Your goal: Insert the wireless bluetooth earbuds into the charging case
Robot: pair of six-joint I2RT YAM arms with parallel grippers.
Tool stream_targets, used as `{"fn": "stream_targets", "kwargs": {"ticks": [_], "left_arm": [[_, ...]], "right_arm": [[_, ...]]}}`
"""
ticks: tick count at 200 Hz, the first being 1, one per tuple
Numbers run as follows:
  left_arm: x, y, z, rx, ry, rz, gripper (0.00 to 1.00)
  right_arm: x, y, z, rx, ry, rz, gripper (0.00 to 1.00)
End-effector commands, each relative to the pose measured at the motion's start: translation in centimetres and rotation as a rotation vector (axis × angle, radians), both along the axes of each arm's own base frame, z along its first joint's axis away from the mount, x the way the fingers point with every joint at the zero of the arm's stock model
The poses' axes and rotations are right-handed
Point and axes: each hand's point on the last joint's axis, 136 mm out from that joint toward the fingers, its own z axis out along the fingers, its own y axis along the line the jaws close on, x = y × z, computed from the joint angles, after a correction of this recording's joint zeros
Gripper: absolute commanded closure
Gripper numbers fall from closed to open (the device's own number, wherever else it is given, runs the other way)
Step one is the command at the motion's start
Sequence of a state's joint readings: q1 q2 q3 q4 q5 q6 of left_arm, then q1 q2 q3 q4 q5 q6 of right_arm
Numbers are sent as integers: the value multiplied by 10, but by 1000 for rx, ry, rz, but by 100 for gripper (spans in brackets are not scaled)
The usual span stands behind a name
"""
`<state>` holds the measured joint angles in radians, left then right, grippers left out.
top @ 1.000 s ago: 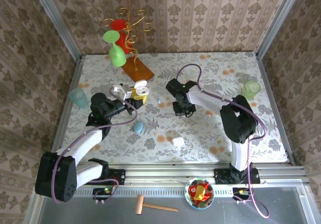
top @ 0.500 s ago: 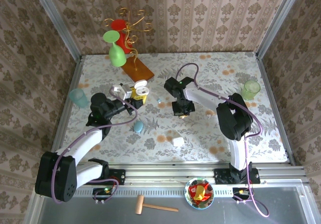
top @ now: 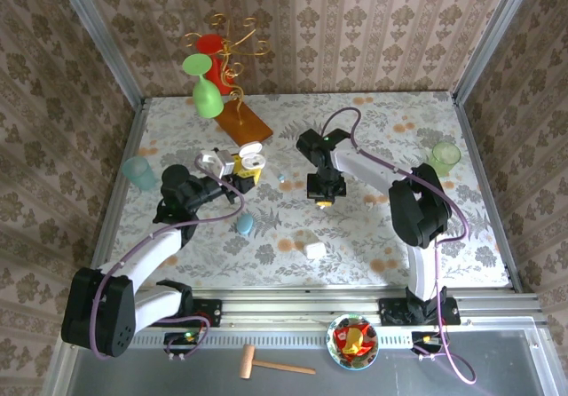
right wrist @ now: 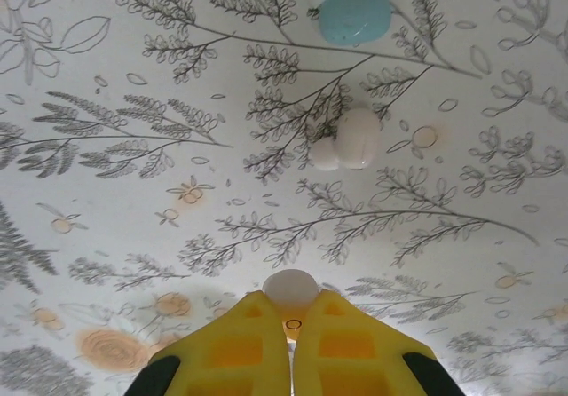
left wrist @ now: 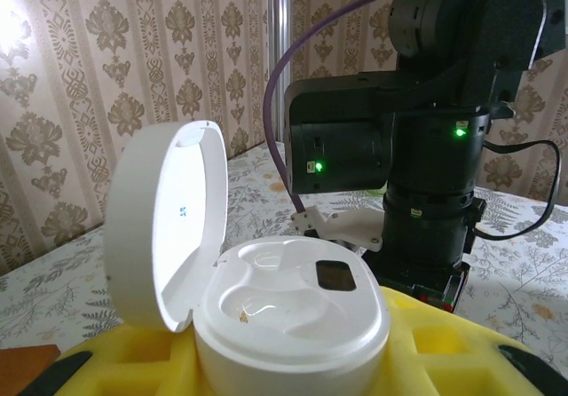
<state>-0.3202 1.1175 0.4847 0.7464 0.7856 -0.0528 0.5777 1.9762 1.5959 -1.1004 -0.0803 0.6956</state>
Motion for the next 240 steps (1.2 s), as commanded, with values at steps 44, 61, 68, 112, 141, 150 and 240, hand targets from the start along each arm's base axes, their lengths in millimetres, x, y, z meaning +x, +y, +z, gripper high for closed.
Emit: {"fn": "stream_targets", "kwargs": {"ticks": [44, 61, 68, 112, 141, 150, 240], "left_arm": [[-8, -2, 5, -11, -27, -22, 84], [-8, -2, 3, -8, -26, -21, 84], [-8, -2, 2, -7, -25, -18, 83], [-8, -4, -2, 1, -20, -23, 83], [-7, -9, -12, 14, -5, -30, 83], [-7, -9, -13, 9, -2, -30, 83], [11, 0, -20, 7, 9, 44, 84]], "right_arm": [[-37, 7, 9, 163, 267, -46, 100], [-36, 4, 7, 150, 267, -37, 100], [-37, 6, 7, 159, 278, -33, 100], [-32, -2, 8, 111, 293, -42, 100], [-29, -8, 8, 67, 268, -31, 100], [-26, -5, 9, 82, 249, -17, 100], [2, 23, 25, 201, -160, 127, 49]]}}
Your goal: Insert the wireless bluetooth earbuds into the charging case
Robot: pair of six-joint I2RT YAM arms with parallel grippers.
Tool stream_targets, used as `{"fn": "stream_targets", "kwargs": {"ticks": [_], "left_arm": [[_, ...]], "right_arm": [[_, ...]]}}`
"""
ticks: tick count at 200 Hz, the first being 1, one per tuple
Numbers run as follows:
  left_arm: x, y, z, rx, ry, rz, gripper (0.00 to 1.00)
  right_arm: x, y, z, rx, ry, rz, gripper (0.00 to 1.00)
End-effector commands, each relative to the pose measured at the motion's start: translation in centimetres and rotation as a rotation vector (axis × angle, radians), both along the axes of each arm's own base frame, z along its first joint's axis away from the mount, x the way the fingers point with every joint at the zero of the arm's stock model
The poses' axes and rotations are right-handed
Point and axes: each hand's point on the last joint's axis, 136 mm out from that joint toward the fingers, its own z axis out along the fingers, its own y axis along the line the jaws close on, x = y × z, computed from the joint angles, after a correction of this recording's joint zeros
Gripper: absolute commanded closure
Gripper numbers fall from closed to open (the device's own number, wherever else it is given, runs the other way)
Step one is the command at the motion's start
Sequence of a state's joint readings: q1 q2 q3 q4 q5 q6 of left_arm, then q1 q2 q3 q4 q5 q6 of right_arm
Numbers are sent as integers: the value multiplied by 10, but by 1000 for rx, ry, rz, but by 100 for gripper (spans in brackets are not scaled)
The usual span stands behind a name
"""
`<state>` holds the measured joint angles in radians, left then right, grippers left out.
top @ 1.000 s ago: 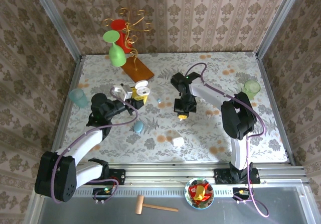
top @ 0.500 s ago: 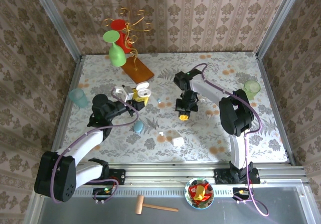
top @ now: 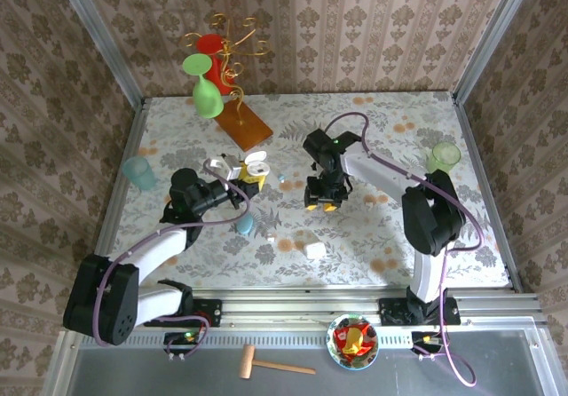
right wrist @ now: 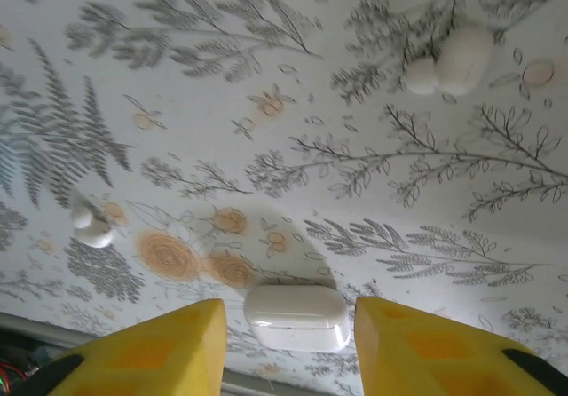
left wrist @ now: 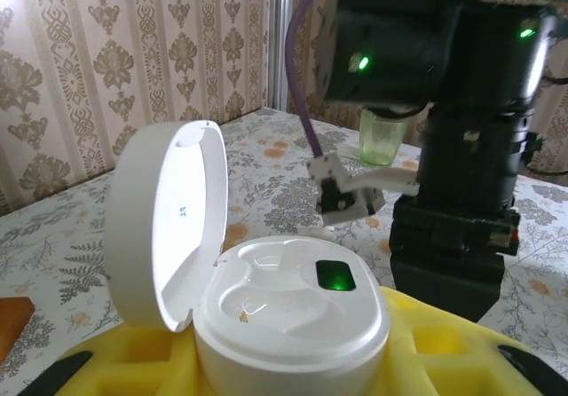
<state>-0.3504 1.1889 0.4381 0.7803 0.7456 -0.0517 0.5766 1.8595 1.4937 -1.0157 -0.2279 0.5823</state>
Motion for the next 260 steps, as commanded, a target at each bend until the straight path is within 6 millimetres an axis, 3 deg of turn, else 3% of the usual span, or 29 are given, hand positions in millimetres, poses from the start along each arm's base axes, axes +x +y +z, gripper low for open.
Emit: {"fn": "stream_targets", "kwargs": {"ticks": [1, 47, 84, 101, 115, 119, 131, 156, 197, 260], "left_arm": [[9, 6, 16, -19, -69, 36, 84], [17, 21, 16, -16, -72, 87, 84], [21, 31, 20, -16, -85, 131, 85], [21, 34, 22, -16, -92, 140, 85], [20, 35, 25, -18, -97, 143, 85], [20, 35, 25, -19, -97, 145, 85], [19, 36, 26, -17, -100, 150, 85], [19, 39, 27, -9, -104, 164, 85], [21, 40, 31, -11, -113, 179, 86], [29, 47, 37, -10, -119, 216, 86]], "right_arm": [[18, 5, 5, 30, -136, -6, 49], [14, 36, 6, 123, -241, 94, 41], [12, 44, 17, -61, -449, 252, 36], [14, 45, 20, -60, -525, 225, 24], [16, 42, 23, -10, -582, 149, 2], [17, 41, 24, 17, -596, 128, 0], [17, 37, 21, 98, -591, 43, 0], [10, 48, 11, 285, -466, -40, 3], [-24, 98, 6, 531, -274, -52, 16], [-77, 156, -26, 618, -45, 14, 27]]}}
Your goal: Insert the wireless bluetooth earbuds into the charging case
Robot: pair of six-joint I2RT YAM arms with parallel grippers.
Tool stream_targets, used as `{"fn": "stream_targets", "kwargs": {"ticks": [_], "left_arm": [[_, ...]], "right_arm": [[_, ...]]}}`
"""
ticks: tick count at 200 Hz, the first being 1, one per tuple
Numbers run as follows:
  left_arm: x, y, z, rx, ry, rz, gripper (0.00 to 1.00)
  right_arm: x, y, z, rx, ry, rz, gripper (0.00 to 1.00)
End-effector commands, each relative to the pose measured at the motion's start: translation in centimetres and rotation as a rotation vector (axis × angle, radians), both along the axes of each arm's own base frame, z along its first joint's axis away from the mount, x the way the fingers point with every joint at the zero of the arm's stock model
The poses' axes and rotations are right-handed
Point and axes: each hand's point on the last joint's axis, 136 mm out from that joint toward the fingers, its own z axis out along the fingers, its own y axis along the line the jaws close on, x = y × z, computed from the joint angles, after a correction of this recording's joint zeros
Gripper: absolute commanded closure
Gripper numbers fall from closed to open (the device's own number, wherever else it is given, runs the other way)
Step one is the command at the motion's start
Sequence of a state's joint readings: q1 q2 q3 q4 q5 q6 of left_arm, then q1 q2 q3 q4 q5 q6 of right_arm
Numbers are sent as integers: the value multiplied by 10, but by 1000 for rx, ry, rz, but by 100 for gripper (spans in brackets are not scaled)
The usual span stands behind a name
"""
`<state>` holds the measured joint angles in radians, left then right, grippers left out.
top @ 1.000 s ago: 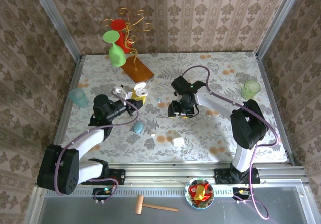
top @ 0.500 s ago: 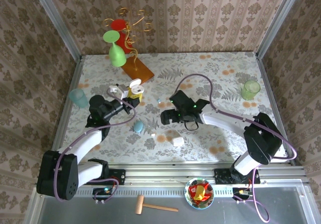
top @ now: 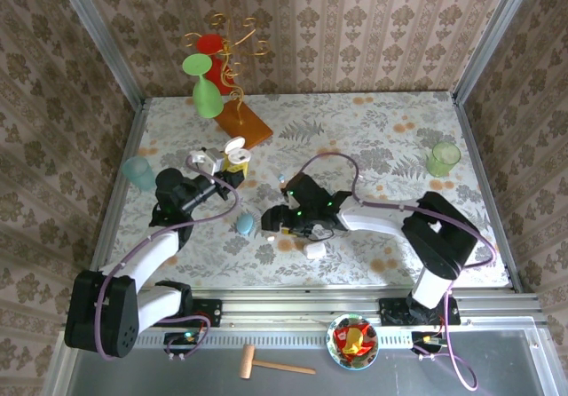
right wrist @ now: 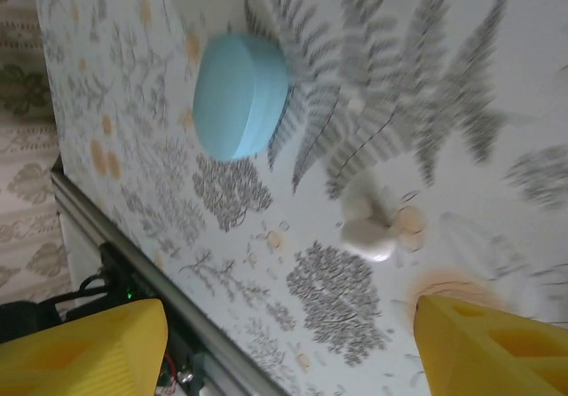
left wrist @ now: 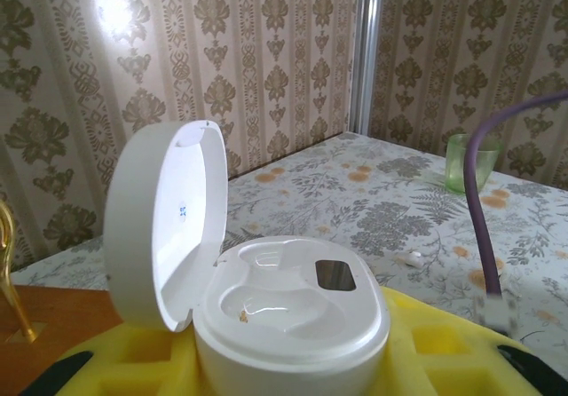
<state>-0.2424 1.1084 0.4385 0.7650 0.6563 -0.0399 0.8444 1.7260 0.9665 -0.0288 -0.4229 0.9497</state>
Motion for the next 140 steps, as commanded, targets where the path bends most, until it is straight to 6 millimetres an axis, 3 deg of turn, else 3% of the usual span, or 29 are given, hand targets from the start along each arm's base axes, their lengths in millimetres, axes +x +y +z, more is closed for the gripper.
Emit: {"fn": "stream_targets", "kwargs": {"ticks": [1, 21, 48, 82, 140], "left_arm": [[3, 5, 15, 5, -46, 20, 86], [4, 5, 15, 5, -47, 22, 86], [4, 5, 16, -1, -52, 22, 86], [3, 5, 18, -9, -54, 19, 86], [3, 5, 16, -10, -50, 16, 86]], "right_arm": [[-20, 24, -3, 72, 99, 36, 27], [-31, 32, -14, 56, 123, 57, 27], [-30, 29, -26, 29, 140, 40, 27], [-9, 22, -37, 1, 123, -3, 31], [26, 15, -38, -10, 85, -28, 35]]}}
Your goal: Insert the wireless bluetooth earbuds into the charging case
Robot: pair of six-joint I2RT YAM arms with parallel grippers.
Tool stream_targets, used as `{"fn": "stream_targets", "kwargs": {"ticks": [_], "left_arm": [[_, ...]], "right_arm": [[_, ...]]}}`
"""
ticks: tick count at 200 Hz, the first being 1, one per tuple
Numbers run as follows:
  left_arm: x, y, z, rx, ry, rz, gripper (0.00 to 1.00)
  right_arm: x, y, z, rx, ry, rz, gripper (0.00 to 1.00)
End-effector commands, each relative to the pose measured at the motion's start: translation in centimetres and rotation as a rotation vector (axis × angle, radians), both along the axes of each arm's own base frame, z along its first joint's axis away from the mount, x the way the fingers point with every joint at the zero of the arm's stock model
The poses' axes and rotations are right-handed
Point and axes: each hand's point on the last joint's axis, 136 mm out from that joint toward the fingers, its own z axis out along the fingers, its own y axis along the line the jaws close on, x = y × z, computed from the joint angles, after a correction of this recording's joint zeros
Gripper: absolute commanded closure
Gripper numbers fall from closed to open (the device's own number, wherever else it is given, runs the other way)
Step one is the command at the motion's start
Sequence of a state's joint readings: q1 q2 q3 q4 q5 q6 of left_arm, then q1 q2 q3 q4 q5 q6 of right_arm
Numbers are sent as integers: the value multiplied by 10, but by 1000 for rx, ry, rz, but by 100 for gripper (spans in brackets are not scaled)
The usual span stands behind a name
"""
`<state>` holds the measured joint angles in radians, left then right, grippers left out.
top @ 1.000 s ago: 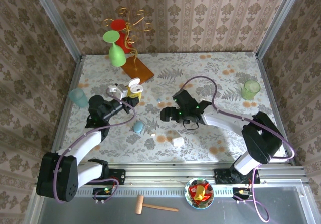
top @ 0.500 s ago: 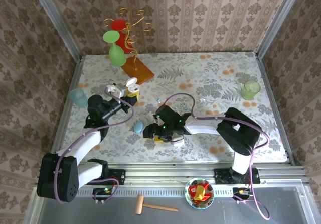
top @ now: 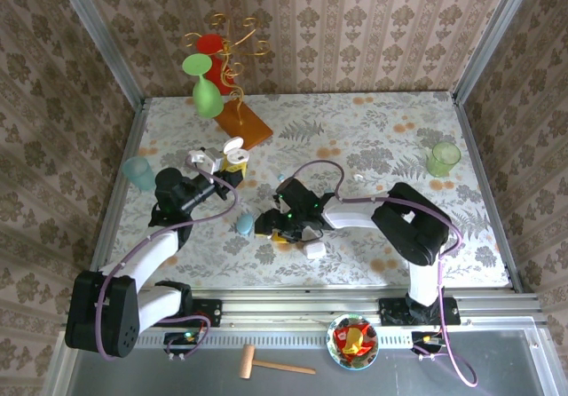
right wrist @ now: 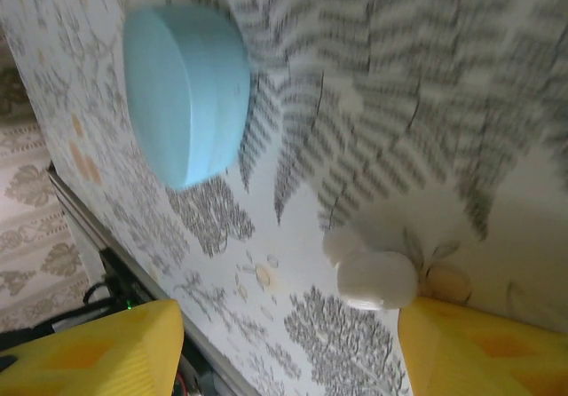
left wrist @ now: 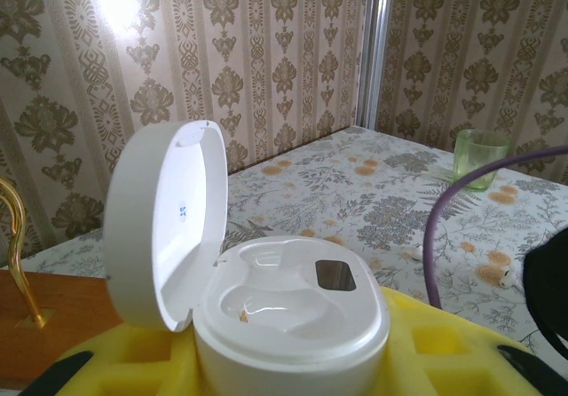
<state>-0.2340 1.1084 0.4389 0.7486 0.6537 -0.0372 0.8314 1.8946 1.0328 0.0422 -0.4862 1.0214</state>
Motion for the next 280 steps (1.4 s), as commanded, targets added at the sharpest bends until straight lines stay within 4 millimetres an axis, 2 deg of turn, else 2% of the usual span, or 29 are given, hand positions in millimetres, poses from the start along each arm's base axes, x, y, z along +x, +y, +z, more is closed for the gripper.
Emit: {"fn": "stream_targets", "kwargs": {"ticks": [1, 51, 109, 179, 221, 280], "left_arm": [[1, 2, 19, -15, -64, 5, 86], [2, 2, 18, -20, -60, 5, 86], [2, 2, 18, -21, -63, 10, 86], [3, 1, 18, -33, -62, 1, 86], [2, 1, 18, -31, -64, 3, 86], [1, 1, 17, -29, -64, 3, 86]], "right_arm": [[15, -3, -4, -23, -24, -3, 35], [26, -4, 2, -27, -59, 16, 40], [11, -16, 8, -39, -44, -72, 50], [8, -8, -14, -56, -1, -86, 57], [12, -2, -19, -61, -5, -69, 66], [21, -2, -26, -80, -11, -57, 71]]}}
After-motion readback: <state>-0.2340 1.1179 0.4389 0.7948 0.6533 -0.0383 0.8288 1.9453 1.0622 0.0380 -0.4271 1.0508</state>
